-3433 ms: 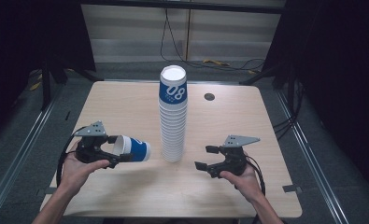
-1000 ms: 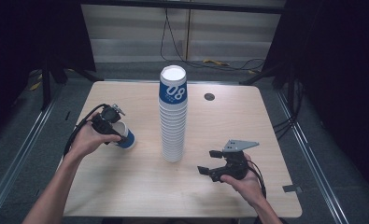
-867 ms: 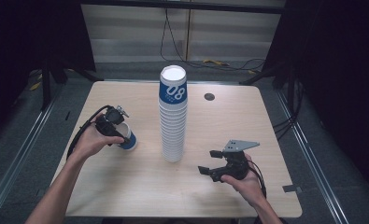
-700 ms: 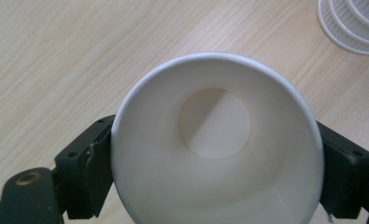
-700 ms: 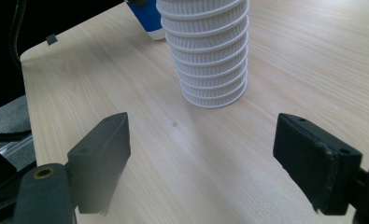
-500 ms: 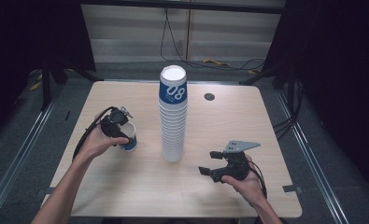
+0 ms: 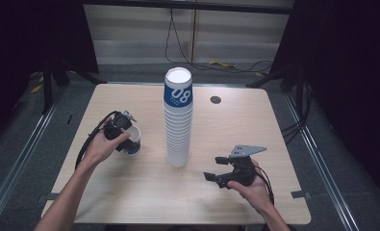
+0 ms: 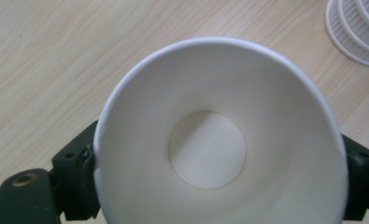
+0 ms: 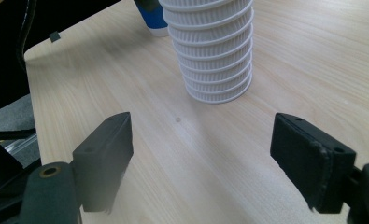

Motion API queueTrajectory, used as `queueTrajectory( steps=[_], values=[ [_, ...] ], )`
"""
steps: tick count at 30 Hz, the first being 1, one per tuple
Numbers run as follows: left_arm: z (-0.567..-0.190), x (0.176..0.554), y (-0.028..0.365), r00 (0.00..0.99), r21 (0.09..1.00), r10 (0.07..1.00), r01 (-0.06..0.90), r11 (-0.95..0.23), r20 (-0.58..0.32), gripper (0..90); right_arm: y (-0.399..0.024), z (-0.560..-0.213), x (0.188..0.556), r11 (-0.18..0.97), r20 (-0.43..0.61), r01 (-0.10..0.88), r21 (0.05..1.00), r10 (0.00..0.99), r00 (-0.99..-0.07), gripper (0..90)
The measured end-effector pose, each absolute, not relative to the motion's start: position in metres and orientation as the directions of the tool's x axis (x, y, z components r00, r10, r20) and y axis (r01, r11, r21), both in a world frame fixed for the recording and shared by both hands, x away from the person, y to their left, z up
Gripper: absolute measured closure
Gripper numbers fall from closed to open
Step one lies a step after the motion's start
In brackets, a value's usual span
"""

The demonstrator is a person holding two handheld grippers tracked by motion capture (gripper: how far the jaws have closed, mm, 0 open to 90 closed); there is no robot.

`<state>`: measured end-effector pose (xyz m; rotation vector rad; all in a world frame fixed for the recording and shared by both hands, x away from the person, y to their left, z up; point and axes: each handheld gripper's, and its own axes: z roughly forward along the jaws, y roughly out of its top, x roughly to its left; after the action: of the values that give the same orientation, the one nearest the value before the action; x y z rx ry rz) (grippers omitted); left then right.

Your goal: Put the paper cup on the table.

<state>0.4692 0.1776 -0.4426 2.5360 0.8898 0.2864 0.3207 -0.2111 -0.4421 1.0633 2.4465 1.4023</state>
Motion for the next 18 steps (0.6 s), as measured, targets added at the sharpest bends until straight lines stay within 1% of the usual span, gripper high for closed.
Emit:
queueTrajectory(
  steps=[3, 4, 6, 7, 8, 9, 12, 14, 16, 18],
  values=[
    [-0.446, 0.469, 0.181, 0.771, 0.477, 0.636, 0.544, -0.69, 0.039, 13.3, -0.211, -0.441, 0.322, 0.314, 0.226, 0.511, 0.8, 0.632, -0.741, 21.1],
    [-0.449, 0.468, 0.181, 0.766, 0.483, 0.642, 0.554, -0.678, 0.023, 15.1, -0.21, -0.441, 0.323, 0.313, 0.226, 0.509, 0.802, 0.63, -0.743, 21.0],
    [-0.454, 0.467, 0.181, 0.771, 0.471, 0.637, 0.557, -0.684, 0.012, 16.5, -0.208, -0.441, 0.323, 0.316, 0.225, 0.506, 0.802, 0.626, -0.747, 20.7],
    [-0.458, 0.466, 0.181, 0.774, 0.455, 0.632, 0.555, -0.697, 0.025, 15.8, -0.208, -0.441, 0.324, 0.317, 0.225, 0.507, 0.802, 0.625, -0.747, 20.6],
    [-0.46, 0.465, 0.181, 0.776, 0.458, 0.63, 0.55, -0.699, 0.03, 13.3, -0.208, -0.441, 0.324, 0.318, 0.228, 0.51, 0.799, 0.624, -0.747, 20.6],
    [-0.46, 0.464, 0.182, 0.772, 0.466, 0.635, 0.555, -0.689, 0.021, 12.9, -0.208, -0.442, 0.324, 0.316, 0.232, 0.513, 0.798, 0.625, -0.746, 20.6],
    [-0.46, 0.463, 0.186, 0.773, 0.483, 0.634, 0.556, -0.677, -0.002, 16.1, -0.209, -0.444, 0.325, 0.314, 0.242, 0.523, 0.792, 0.625, -0.742, 20.4],
    [-0.46, 0.462, 0.188, 0.774, 0.484, 0.634, 0.554, -0.677, 0.0, 16.1, -0.209, -0.444, 0.325, 0.314, 0.242, 0.524, 0.792, 0.626, -0.741, 20.2],
    [-0.462, 0.461, 0.19, 0.768, 0.495, 0.641, 0.563, -0.662, -0.018, 16.1, -0.209, -0.444, 0.325, 0.315, 0.24, 0.522, 0.792, 0.626, -0.742, 20.2],
    [-0.463, 0.457, 0.192, 0.75, 0.514, 0.661, 0.575, -0.636, -0.022, 16.1, -0.21, -0.443, 0.325, 0.313, 0.239, 0.523, 0.793, 0.63, -0.739, 20.2]
  ],
)
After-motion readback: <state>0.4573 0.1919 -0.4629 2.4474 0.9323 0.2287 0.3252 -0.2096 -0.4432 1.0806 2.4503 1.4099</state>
